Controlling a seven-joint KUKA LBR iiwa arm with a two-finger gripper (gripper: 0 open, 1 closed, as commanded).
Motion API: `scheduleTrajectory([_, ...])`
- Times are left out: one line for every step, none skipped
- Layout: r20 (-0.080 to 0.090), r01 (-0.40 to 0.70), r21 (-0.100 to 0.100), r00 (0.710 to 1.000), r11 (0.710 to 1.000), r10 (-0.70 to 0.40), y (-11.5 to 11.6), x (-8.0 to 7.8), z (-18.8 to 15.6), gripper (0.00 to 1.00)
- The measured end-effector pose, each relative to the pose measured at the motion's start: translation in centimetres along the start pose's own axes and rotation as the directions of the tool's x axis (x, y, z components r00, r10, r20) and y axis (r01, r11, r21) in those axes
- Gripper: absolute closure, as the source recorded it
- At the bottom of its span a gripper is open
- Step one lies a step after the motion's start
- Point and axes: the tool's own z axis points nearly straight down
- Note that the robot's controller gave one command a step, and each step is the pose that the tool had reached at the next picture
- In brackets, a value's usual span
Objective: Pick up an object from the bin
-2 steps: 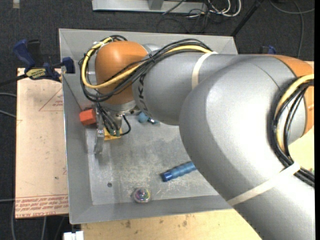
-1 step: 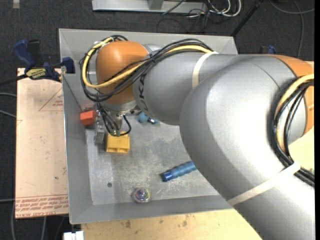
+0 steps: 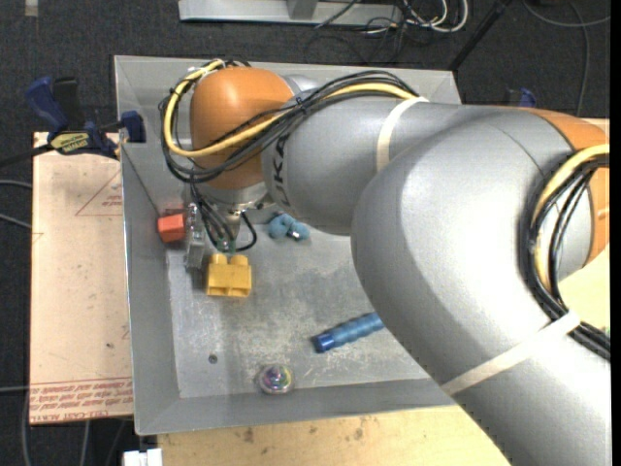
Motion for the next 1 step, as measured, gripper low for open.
scheduleTrajectory([-0.005,0.001,0.002,1.000,1.000,-0.001,-0.01,0.14,0.10,0.00])
